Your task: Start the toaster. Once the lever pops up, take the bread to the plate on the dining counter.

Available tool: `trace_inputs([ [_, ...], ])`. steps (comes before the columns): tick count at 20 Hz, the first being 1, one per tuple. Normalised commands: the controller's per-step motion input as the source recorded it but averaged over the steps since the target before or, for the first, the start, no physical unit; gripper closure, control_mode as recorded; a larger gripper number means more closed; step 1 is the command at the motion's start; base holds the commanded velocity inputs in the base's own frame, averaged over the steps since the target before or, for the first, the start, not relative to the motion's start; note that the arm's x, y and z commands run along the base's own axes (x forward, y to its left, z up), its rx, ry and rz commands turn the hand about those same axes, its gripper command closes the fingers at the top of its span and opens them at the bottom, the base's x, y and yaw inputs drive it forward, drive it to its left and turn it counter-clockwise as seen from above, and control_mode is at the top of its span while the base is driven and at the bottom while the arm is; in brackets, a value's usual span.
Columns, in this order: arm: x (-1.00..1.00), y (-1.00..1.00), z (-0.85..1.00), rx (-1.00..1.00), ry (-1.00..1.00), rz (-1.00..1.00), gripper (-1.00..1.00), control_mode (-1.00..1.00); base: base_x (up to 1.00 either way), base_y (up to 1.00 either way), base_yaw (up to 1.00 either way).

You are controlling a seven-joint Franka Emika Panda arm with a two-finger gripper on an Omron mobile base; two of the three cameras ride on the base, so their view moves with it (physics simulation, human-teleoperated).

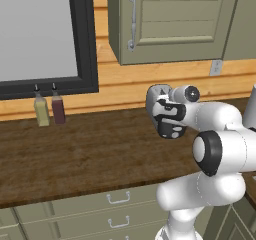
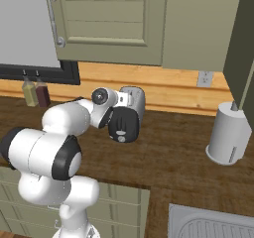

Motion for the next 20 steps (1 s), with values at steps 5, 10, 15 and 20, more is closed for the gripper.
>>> trace_inputs([
  [5, 0.0, 0.0, 0.0, 0.0, 0.0, 0.0, -1.0, -1.0, 0.0, 0.0, 0.0],
  [10, 0.0, 0.0, 0.0, 0.0, 0.0, 0.0, -1.0, -1.0, 0.0, 0.0, 0.0],
  [15, 0.0, 0.0, 0.0, 0.0, 0.0, 0.0, -1.0, -1.0, 0.0, 0.0, 0.0],
  [20, 0.0, 0.0, 0.0, 0.0, 0.0, 0.0, -1.0, -1.0, 0.0, 0.0, 0.0],
])
